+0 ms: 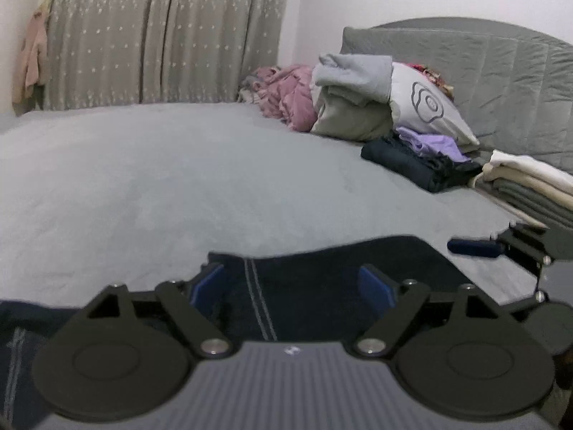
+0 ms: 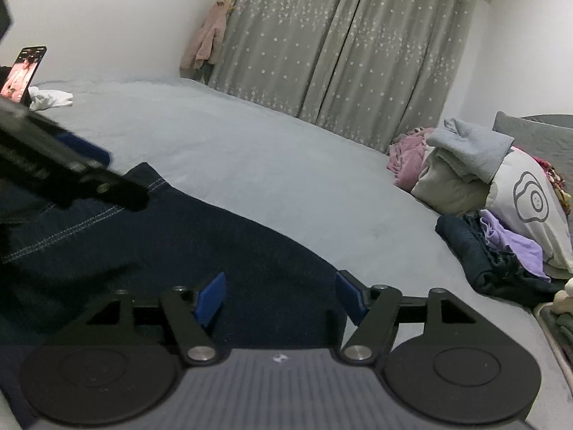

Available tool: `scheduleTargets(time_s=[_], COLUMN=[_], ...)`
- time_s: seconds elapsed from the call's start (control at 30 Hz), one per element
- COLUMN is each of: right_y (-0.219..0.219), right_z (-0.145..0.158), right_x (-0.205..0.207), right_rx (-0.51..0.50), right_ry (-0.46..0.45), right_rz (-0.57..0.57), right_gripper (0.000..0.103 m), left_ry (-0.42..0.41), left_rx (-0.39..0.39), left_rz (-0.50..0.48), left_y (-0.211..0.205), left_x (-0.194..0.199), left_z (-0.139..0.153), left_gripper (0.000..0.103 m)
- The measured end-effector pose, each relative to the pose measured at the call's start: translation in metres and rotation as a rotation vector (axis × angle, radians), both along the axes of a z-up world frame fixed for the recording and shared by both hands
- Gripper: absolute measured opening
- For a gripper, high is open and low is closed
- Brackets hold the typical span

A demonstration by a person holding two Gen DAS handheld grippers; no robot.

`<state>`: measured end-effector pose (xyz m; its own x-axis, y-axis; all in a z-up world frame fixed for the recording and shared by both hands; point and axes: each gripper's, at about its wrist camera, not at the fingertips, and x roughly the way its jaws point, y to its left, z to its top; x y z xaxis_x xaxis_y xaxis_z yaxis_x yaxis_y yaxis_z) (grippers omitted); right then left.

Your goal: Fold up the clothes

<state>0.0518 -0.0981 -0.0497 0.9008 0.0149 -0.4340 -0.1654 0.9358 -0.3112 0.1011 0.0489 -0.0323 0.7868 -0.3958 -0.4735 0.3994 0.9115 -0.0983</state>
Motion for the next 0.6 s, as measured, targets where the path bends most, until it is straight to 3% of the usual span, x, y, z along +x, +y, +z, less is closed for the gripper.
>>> scheduleTargets(time_s=[0.1, 0.27, 0.43, 0.6], right_y=[0.008, 0.019, 0.025, 0.031], right_z=[0.004, 0.013, 0.020, 0.024], right_x=[0.001, 0.005, 0.009, 0.014], right_rx=[-0.009, 0.014, 0.080, 0.103], right_ry=[0.040, 0.081, 0.091, 0.083], right_rz=[0.002, -0.003, -0.003, 0.002], right_gripper=[0.075, 0.078, 0.079, 0.080], left_ry=[0.002, 0.021, 0.115, 0.131], left_rx=[0.051, 0.115, 0.094, 0.073], left_rz=[0.060, 0.156, 0.270, 0.383], left_y=[0.009, 0.024, 0.055, 0.091], left_x=[-0.011, -0.021, -0.029, -0.042], left_z=[0.002, 0.009, 0.011, 0.012], left_gripper=[0.088, 0.100, 0.102, 0.103])
